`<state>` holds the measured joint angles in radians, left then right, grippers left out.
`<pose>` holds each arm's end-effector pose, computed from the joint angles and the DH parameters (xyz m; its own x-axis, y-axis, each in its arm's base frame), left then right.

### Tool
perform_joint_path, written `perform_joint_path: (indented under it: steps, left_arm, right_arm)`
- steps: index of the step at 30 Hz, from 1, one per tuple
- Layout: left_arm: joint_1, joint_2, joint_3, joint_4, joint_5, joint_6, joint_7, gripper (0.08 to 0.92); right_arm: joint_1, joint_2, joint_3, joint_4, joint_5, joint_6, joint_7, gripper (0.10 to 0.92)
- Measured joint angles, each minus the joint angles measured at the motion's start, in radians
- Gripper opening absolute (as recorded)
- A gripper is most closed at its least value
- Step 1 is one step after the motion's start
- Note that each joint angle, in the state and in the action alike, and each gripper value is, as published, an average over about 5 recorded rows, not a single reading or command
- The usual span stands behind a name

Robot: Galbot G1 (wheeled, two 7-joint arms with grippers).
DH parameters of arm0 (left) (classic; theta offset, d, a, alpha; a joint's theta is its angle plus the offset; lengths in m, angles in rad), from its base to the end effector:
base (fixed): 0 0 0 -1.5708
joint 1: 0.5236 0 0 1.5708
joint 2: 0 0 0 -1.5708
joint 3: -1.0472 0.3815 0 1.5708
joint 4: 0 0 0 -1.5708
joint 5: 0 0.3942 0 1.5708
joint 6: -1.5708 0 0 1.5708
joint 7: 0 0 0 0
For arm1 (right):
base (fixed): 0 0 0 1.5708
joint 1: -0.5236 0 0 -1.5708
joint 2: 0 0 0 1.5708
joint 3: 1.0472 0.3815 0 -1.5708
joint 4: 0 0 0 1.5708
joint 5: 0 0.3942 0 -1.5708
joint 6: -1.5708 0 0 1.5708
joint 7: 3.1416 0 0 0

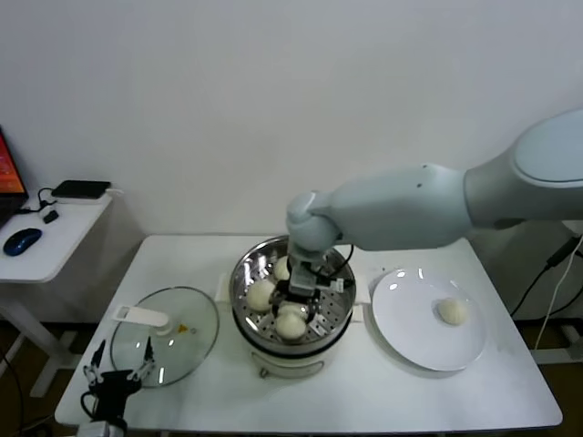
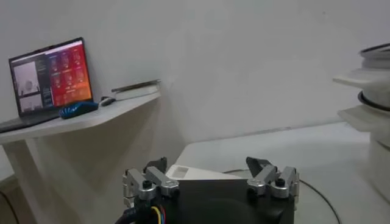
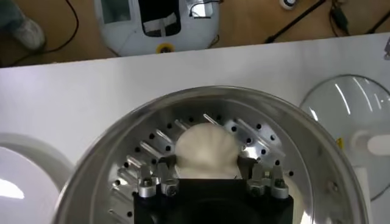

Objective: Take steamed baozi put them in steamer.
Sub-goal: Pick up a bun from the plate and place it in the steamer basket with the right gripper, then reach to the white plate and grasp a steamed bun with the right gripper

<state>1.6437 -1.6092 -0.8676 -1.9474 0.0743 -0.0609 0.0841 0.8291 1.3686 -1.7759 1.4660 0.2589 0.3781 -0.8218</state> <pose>0.1501 0.1145 -0.3933 -0.9583 -0.2379 0.1583 -0.2010 0.9549 0.2184 0.5295 0.2016 -0.1068 0.0444 -0.1457 0.9883 -0.1506 -0.9790 -0.1376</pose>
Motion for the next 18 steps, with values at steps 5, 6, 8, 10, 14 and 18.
perform_joint_path:
  steps: [5,6,8,10,14,18]
  left_arm:
    - [-0.001,0.000,0.000,-0.002,0.001,0.000,0.000,0.823]
    - [0.000,0.000,0.000,-0.003,0.001,0.001,0.000,0.823]
    - [0.003,0.000,0.000,-0.005,0.002,0.002,0.000,0.823]
    - [0.006,0.000,0.000,-0.008,0.003,0.002,0.001,0.823]
    - [0.015,0.000,0.000,-0.014,0.003,0.002,0.001,0.823]
    - [0.023,0.000,0.000,-0.015,0.004,0.002,0.001,0.823]
  right_arm:
    - [-0.003,0.005,-0.001,-0.012,0.000,0.021,0.003,0.795]
    - [0.001,0.003,-0.003,-0.013,0.006,0.027,0.000,0.805]
    - [0.016,-0.003,-0.010,-0.017,0.026,0.041,-0.011,0.819]
    - [0.039,-0.014,-0.021,-0.023,0.060,0.054,-0.031,0.822]
    - [0.105,-0.050,-0.059,-0.044,0.169,0.069,-0.094,0.823]
    - [0.185,-0.107,-0.125,-0.083,0.290,0.060,-0.166,0.823]
